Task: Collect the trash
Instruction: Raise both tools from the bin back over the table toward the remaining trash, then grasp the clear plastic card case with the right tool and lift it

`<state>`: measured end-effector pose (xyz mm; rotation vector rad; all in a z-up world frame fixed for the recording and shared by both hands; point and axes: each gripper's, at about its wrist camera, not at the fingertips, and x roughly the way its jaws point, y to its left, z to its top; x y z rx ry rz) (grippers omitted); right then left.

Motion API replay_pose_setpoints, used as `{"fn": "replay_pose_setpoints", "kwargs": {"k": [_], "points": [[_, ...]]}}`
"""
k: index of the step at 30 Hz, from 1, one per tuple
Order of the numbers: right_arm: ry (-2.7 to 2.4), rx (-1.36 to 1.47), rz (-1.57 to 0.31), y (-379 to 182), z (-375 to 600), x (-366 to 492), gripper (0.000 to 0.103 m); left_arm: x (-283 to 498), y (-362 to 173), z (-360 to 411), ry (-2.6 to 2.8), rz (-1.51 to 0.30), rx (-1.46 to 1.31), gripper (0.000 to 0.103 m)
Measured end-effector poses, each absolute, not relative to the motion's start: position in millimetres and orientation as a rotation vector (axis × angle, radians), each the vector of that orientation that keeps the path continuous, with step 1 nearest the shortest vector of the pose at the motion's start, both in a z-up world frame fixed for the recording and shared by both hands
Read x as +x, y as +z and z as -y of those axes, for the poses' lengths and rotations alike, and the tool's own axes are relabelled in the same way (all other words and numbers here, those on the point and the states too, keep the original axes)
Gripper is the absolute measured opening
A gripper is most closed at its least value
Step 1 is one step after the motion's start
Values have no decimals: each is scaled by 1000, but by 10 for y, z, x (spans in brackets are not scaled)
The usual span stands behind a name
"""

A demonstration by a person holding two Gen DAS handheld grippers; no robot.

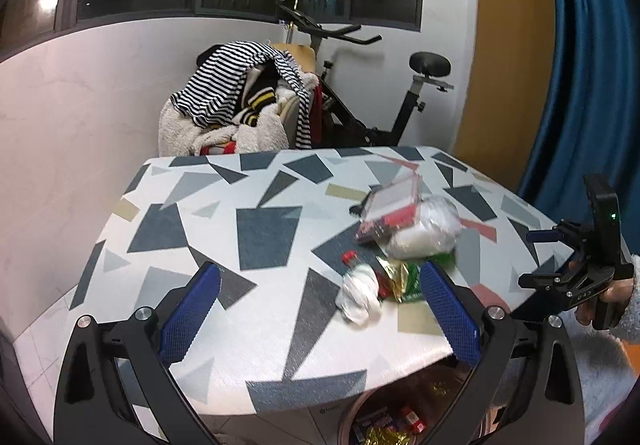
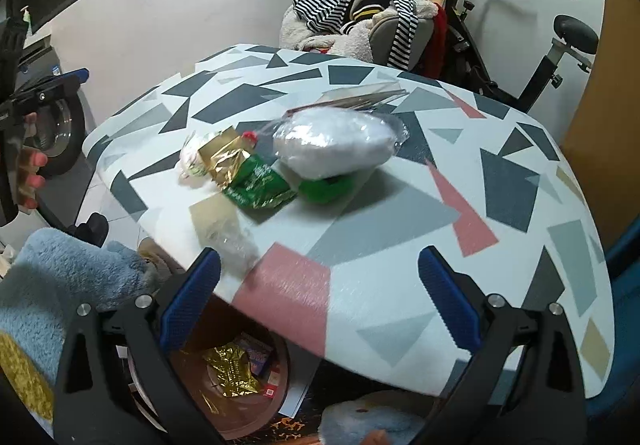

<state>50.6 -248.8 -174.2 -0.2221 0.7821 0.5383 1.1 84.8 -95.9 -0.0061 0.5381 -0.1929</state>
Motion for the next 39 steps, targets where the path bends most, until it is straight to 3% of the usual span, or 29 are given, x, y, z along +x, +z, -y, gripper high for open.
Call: {"fn": "replay_pose_setpoints", "kwargs": {"k": [15,39], "points": [[527,-200,-728,-1542,2432,936,97,204,-896,-1016,-174,-525,-24,97],[531,-69,-855,-1584,2226,1968,97,785,-1263,-1042,-127,-655,-35,97]]}}
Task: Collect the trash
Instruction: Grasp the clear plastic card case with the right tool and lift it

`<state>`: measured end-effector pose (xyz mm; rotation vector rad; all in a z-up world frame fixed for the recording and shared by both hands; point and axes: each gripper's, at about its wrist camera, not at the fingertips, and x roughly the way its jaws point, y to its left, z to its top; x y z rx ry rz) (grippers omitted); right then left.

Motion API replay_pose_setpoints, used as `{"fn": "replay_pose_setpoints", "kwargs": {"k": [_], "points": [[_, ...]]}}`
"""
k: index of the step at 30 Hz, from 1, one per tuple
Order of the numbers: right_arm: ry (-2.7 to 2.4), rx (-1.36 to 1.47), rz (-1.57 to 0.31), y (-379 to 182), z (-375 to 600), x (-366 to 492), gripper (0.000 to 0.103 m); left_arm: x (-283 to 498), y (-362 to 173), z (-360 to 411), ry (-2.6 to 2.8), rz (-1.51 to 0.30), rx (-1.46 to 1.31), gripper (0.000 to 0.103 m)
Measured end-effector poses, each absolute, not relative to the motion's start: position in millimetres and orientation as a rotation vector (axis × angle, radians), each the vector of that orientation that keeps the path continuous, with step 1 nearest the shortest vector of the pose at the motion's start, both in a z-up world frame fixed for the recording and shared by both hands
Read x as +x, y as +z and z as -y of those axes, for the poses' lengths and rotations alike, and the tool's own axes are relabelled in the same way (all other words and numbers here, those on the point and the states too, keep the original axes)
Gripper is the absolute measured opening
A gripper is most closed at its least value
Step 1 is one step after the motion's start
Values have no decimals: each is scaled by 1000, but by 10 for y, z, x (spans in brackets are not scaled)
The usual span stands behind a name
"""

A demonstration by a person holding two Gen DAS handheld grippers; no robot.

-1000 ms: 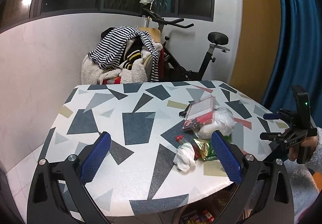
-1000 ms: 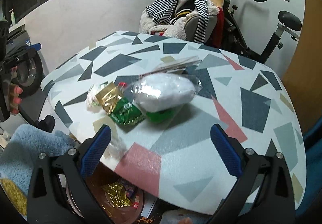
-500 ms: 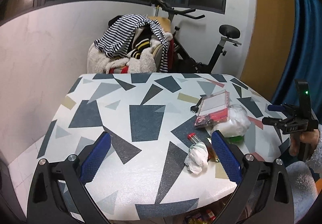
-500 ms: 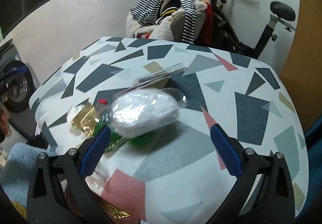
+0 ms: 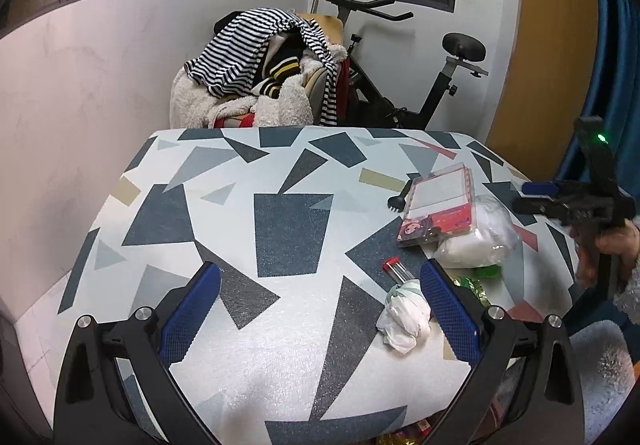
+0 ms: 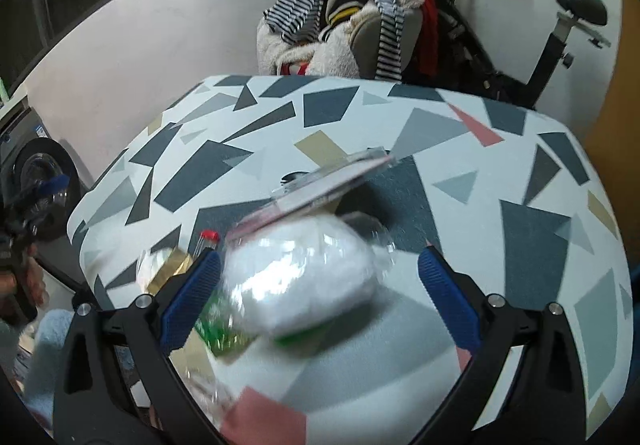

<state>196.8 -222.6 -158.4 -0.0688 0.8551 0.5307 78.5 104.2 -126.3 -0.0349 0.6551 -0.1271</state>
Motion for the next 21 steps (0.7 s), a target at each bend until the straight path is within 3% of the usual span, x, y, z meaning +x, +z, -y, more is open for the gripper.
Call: {"fn": "replay_pose_setpoints", "kwargs": {"k": [3,9,11,12,13,17,21], "points": [[530,-73,-907,-1634,2093,2273,90,849,-1253,-1050,-121,-666,-22,97],[475,174,-1064,-1782,2004,2844,83,937,-1260,-1088,-115,-684,-9,96],[434,224,-1122,-1857,1984,2969,71,956,-1293,-1097,-118,-695,-15,90],[427,250,-1143,-1891,1979,3004,59,961,-1304,-1100,-119,-699,-18,89],[420,289,-1178,-1939,1981,3042,39,963,-1320,-1100,-121,-703,-22,87],[443,477,-1186,-1959,2080,3027,27,980,-1381,-1110,-132,-719,-42,77],[519,593,-1095,-1789,2120,2921,21,985,-1387,-1133,-133,-720,-58,76]]}}
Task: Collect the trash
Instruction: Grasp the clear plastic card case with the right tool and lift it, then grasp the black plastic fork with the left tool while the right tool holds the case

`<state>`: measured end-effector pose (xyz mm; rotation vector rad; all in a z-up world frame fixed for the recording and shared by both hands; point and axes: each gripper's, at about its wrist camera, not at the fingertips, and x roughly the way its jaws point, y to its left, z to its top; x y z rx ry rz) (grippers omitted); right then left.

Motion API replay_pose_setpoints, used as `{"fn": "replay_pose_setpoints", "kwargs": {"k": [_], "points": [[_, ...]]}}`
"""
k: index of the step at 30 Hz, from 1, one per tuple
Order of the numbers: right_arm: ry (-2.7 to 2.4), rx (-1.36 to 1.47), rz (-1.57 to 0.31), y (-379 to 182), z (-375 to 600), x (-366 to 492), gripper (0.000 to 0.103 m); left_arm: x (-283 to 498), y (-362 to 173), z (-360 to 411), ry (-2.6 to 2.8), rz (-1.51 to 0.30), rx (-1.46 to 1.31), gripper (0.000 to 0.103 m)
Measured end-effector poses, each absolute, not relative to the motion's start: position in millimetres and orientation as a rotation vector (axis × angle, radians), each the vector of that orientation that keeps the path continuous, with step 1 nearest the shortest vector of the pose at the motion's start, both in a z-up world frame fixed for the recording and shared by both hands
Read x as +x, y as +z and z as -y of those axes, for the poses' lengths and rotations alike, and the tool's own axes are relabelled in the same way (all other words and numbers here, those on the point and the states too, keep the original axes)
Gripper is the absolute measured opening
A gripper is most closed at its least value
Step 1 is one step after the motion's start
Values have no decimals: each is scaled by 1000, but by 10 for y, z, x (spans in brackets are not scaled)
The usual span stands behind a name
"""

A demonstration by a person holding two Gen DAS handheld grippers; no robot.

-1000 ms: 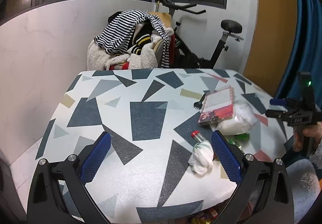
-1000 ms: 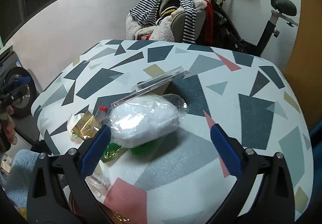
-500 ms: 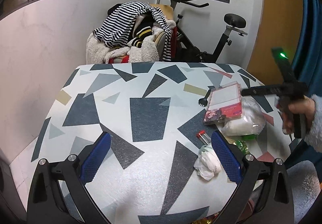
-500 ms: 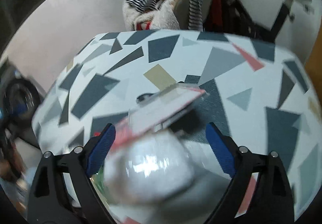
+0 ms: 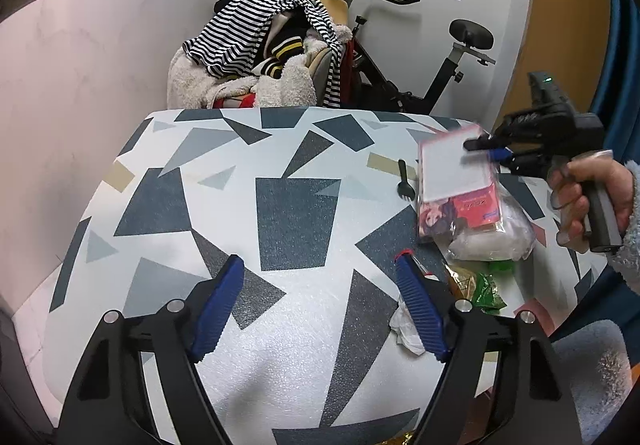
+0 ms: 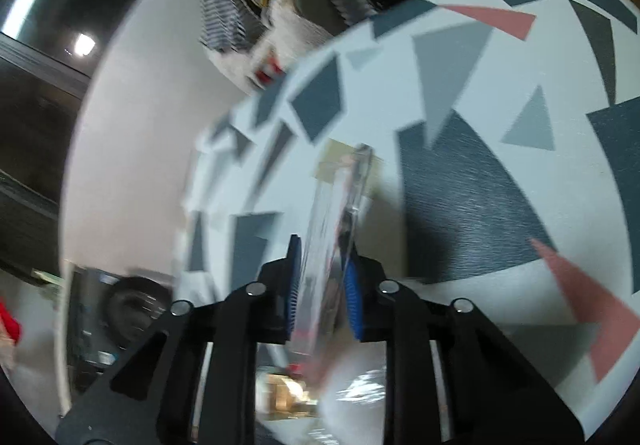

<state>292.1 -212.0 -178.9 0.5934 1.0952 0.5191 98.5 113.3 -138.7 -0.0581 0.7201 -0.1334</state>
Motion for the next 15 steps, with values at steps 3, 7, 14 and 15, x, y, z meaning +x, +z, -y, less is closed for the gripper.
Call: {"fn": "replay_pose_setpoints", "kwargs": {"k": [3,7,14,15], "points": [[543,560,-992,-1542,2105,2838,20,991,-1361,-1134,-139,-719,-61,73],[550,453,-858,-1173,2125,2726,20,999,-1319,-1088,-150,-717,-42,72],[481,236,-693,-740,2373,2538,20,1185,-1290,-864,-218,-740,-4,65],[471,221,-689,-716,2415,2522,20,1253,-1299,-814,-234,-746,5,65]]}}
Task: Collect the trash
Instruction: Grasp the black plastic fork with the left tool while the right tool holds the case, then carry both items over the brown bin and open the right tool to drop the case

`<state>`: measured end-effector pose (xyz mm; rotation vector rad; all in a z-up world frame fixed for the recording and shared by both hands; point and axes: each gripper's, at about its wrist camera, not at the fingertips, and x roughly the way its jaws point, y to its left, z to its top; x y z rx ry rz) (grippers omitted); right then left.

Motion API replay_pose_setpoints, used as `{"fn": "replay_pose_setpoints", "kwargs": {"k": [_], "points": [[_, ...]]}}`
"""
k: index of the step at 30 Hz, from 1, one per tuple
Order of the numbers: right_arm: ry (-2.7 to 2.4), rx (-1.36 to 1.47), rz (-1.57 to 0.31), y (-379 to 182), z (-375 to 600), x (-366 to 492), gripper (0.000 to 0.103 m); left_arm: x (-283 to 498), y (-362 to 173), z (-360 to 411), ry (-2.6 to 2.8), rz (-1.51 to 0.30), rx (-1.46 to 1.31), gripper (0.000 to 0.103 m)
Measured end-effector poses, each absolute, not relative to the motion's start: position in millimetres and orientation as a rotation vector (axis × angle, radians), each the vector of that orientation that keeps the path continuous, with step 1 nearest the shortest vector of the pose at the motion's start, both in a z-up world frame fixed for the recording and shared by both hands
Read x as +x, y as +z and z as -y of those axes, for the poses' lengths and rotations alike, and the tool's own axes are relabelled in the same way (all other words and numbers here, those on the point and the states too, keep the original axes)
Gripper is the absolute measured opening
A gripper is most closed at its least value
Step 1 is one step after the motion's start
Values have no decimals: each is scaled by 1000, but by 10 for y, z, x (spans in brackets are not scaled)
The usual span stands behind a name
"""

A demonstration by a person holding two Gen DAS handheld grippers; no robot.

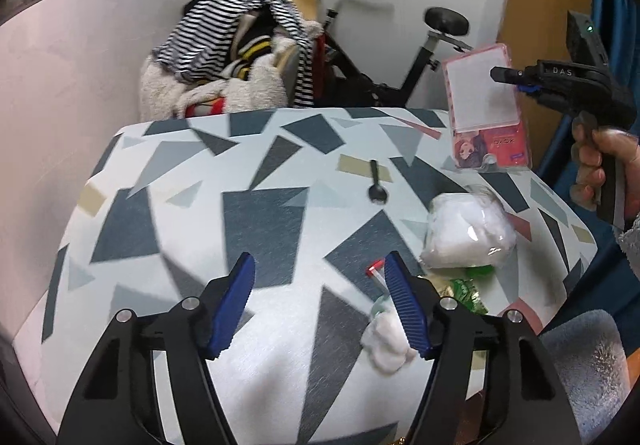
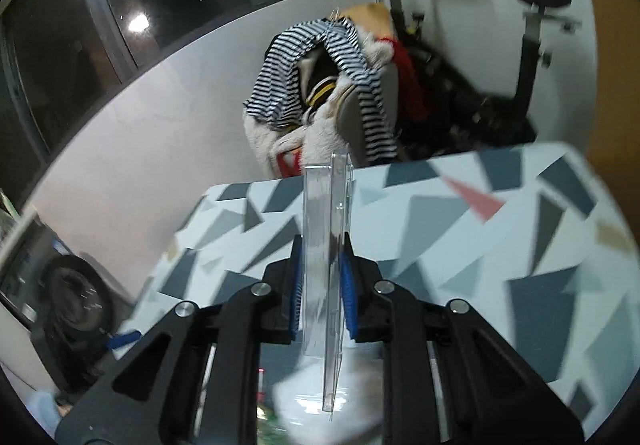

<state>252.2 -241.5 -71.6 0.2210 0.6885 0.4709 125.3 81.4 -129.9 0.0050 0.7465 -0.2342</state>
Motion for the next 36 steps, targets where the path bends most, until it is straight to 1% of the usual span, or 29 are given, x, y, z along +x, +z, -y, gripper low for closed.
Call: {"fn": "replay_pose_setpoints", "kwargs": {"k": [3,9,11,12,18,24,25,26,27,28,29,34,36], "points": [[421,160,-685,-734,2568,2534,20,1548,-1346,-637,-277,-782,24,64],[378,130,-715,-924,2917,2558,20,2339,-1512,-36,-389,-868,157,56],[372,128,-716,-967,2987,2555,20,2658,-1607,169,-413,-918,182,51],[371,128,-716,-998,3018,2552,20,2775,-1642,233,-416,-932,189,49],[360,140,-719,-1109,3252,2510,20,3394,-1908,530,-400,-1027,179,45],[348,144,-719,-1173,3385,2461,20,3692,-2134,703,-361,-1078,212,43],[350,149,-718,-1179,3404,2448,20,3719,-2177,716,-353,-1090,218,38],[352,152,-717,-1186,3418,2435,20,3741,-2213,724,-347,-1101,219,30],[353,153,-718,-1192,3425,2424,20,3745,-2251,716,-341,-1109,218,28],[356,153,-719,-1201,3433,2407,20,3733,-2246,704,-335,-1093,214,17],[357,153,-719,-1200,3430,2397,20,3716,-2252,694,-329,-1087,213,10],[365,165,-726,-1212,3413,2338,20,3638,-2222,621,-343,-1087,180,10],[371,160,-726,-1204,3377,2298,20,3552,-2100,528,-364,-1065,136,10]]}}
